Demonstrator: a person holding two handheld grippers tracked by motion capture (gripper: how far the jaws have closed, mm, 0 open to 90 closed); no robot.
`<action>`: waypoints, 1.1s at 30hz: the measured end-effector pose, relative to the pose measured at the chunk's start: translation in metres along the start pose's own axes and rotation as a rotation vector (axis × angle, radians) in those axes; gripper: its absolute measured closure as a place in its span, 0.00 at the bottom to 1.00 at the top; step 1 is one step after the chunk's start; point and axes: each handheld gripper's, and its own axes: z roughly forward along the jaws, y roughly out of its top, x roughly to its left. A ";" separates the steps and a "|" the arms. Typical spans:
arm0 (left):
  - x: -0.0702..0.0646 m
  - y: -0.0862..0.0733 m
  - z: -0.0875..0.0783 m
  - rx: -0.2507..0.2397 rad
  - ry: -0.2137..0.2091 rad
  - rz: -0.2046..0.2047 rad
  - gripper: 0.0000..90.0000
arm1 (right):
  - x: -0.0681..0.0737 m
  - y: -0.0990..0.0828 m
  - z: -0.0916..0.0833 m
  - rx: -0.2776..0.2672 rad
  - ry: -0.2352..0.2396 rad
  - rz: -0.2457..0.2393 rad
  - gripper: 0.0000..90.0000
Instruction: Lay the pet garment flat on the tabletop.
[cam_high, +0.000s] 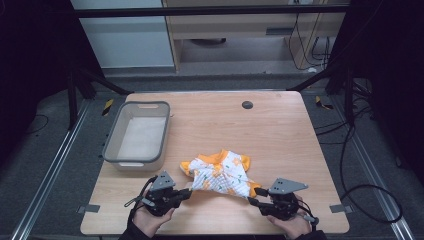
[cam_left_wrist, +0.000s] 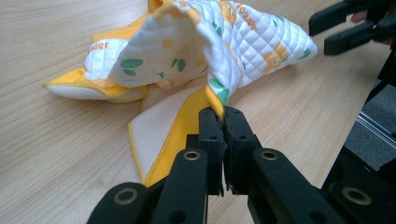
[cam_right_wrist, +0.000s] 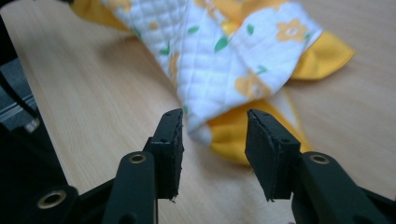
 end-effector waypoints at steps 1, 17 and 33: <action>0.000 0.000 0.000 -0.002 0.002 0.000 0.96 | 0.001 -0.002 0.004 0.014 0.007 0.001 0.61; -0.001 0.013 -0.024 -0.089 -0.021 -0.014 0.96 | 0.013 0.038 -0.026 -0.065 0.087 0.053 0.91; 0.016 -0.009 0.023 0.196 0.031 -0.055 0.95 | -0.017 0.019 0.025 0.091 -0.035 0.167 0.89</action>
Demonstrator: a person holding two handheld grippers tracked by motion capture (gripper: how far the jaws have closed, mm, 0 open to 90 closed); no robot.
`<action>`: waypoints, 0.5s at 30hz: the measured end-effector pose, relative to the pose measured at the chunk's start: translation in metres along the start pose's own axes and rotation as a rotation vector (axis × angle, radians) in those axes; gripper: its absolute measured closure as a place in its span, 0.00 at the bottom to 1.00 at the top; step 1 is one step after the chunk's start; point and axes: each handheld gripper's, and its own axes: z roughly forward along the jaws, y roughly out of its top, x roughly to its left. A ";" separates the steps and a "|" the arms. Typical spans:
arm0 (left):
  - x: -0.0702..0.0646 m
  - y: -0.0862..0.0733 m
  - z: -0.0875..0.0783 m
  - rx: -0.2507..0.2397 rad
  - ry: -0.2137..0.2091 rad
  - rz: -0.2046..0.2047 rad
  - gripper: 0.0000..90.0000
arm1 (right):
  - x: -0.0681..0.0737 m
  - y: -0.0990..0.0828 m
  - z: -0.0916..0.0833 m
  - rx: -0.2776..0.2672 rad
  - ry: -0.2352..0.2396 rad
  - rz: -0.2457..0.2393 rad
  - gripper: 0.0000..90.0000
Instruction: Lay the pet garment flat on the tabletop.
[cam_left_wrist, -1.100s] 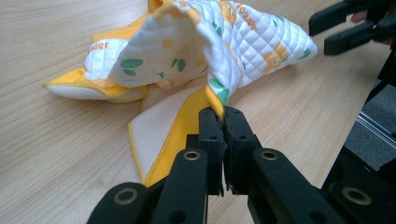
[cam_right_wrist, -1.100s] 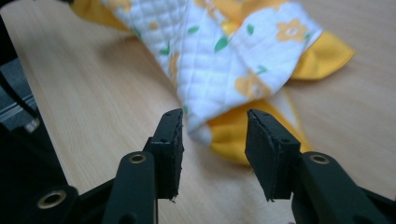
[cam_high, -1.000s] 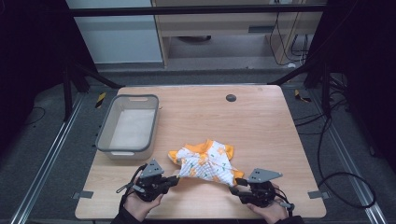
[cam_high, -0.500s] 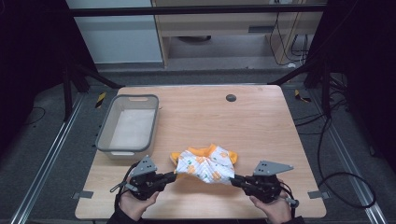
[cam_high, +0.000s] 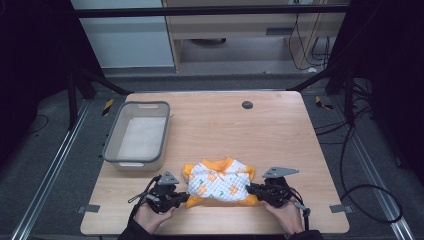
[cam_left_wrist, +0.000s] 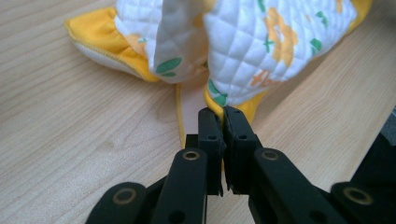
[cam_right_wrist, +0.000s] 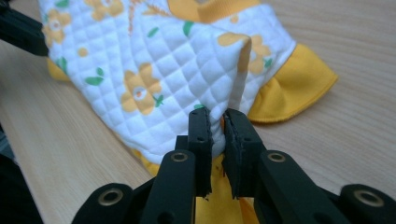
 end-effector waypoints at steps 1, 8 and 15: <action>0.000 -0.001 0.002 0.005 -0.005 -0.004 0.94 | 0.001 -0.001 0.002 0.005 -0.006 -0.013 0.88; 0.001 0.001 -0.026 -0.149 0.041 0.002 0.72 | 0.005 0.002 -0.018 -0.101 -0.011 -0.074 0.75; 0.016 0.024 -0.049 -0.262 0.123 -0.006 0.65 | -0.014 0.021 -0.039 -0.219 -0.059 -0.049 0.72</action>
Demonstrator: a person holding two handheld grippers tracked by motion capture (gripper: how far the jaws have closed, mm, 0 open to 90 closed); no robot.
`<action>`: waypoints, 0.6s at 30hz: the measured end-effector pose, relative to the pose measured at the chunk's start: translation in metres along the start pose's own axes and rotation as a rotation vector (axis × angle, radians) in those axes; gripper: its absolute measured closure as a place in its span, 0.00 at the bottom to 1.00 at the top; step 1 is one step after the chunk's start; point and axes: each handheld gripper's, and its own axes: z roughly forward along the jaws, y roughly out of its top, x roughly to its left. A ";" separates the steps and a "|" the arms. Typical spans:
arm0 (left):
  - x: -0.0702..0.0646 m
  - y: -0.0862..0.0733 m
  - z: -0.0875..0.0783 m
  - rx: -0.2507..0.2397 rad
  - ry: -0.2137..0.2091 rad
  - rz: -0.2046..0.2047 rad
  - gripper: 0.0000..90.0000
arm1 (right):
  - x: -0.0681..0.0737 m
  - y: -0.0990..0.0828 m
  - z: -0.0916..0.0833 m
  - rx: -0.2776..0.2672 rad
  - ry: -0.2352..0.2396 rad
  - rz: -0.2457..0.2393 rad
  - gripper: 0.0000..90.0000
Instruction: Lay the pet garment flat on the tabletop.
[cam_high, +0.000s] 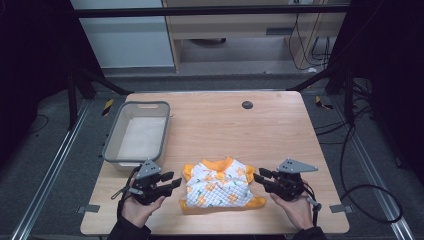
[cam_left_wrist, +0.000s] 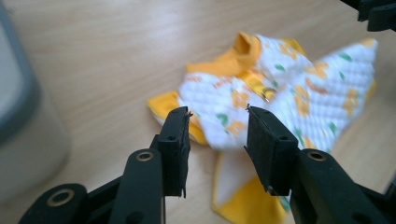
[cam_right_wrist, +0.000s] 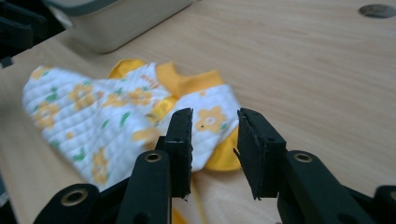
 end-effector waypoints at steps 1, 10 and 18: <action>0.002 0.004 0.005 0.003 0.008 -0.003 0.65 | -0.004 0.003 0.003 0.004 -0.011 0.003 0.71; 0.010 0.016 0.084 0.137 0.096 0.053 0.61 | -0.025 0.000 0.055 0.109 -0.040 0.012 0.60; 0.019 0.002 0.110 0.209 0.112 0.037 0.57 | -0.027 -0.010 0.082 0.185 -0.030 0.009 0.58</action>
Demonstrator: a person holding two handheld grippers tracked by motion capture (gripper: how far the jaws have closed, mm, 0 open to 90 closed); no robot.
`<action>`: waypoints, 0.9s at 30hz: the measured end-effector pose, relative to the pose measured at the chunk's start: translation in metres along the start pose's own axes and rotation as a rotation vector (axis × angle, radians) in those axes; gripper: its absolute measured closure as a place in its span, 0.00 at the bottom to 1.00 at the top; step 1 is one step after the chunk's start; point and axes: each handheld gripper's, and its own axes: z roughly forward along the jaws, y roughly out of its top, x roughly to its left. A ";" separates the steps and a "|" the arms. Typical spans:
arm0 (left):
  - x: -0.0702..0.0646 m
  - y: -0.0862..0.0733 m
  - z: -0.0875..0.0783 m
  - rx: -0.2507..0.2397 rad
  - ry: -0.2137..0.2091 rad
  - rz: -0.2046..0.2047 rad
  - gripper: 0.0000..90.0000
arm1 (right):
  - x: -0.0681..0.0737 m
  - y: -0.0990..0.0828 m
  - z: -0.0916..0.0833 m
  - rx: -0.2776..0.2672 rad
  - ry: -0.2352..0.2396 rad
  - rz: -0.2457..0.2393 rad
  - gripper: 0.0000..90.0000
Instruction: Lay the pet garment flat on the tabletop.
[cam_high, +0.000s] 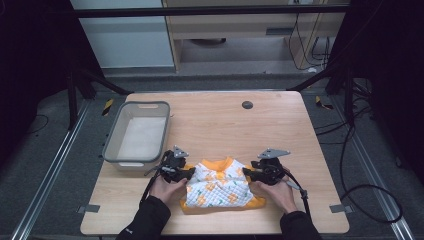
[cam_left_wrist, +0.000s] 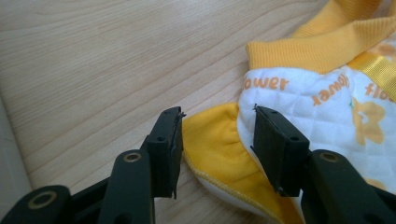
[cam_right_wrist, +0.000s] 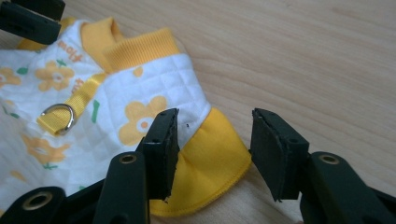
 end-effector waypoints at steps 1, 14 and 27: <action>0.000 -0.001 0.001 0.002 -0.004 0.000 0.58 | 0.001 -0.001 0.002 0.010 0.001 -0.009 0.59; -0.014 -0.002 0.003 0.008 -0.011 0.009 0.92 | 0.014 -0.001 0.004 0.045 0.018 -0.039 0.94; -0.019 0.064 -0.072 -0.316 0.091 0.112 0.93 | 0.026 0.055 -0.050 -0.316 -0.136 -0.139 0.93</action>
